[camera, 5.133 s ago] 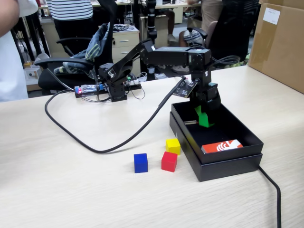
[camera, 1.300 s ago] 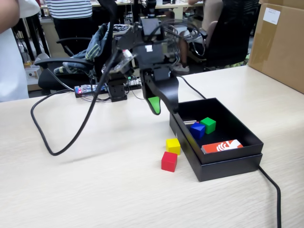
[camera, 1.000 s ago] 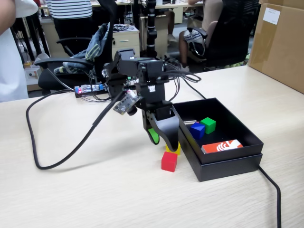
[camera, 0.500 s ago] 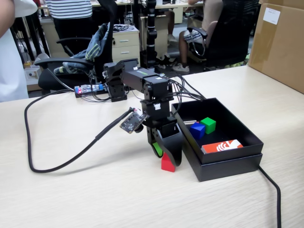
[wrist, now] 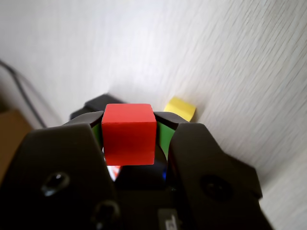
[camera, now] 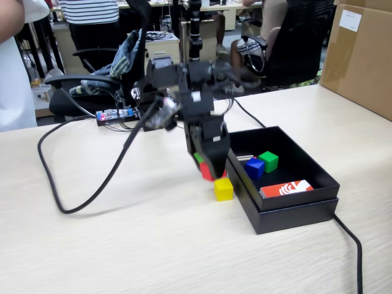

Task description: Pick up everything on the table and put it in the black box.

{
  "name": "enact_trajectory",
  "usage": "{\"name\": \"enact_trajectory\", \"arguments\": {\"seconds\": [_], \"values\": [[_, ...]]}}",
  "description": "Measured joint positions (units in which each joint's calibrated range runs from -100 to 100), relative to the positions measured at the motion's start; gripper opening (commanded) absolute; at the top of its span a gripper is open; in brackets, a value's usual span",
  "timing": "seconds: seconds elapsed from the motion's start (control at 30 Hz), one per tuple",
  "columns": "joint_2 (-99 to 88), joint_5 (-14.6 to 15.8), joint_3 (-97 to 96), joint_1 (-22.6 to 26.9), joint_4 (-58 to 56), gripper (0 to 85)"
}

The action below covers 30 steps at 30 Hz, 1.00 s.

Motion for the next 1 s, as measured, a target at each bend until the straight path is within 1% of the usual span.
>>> {"name": "enact_trajectory", "arguments": {"seconds": [0.13, 0.17, 0.2, 0.23, 0.4, 0.53, 0.7, 0.73, 0.83, 0.87, 0.9, 1.0], "values": [[-10.5, 1.0, -2.6, 3.7, -0.4, 5.7], [-11.4, 2.1, -3.4, 6.2, -0.4, 5.7], [-11.4, 2.7, -3.5, 7.6, -0.4, 5.7], [-11.4, 2.8, -3.5, 7.8, -0.5, 5.7], [-8.0, 6.0, -3.4, 12.3, -0.4, 6.0], [-0.5, 8.0, -3.5, 14.2, -0.4, 6.5], [8.2, 9.3, -3.6, 14.5, -0.4, 7.6], [9.1, 9.4, -3.6, 14.5, -0.4, 11.7], [11.0, 9.6, -3.6, 14.5, -0.5, 19.8], [11.3, 9.6, -3.6, 14.5, -0.5, 27.0], [11.5, 9.6, -3.6, 14.6, -0.9, 30.7], [11.5, 9.6, -3.5, 14.6, -2.1, 38.2]]}}
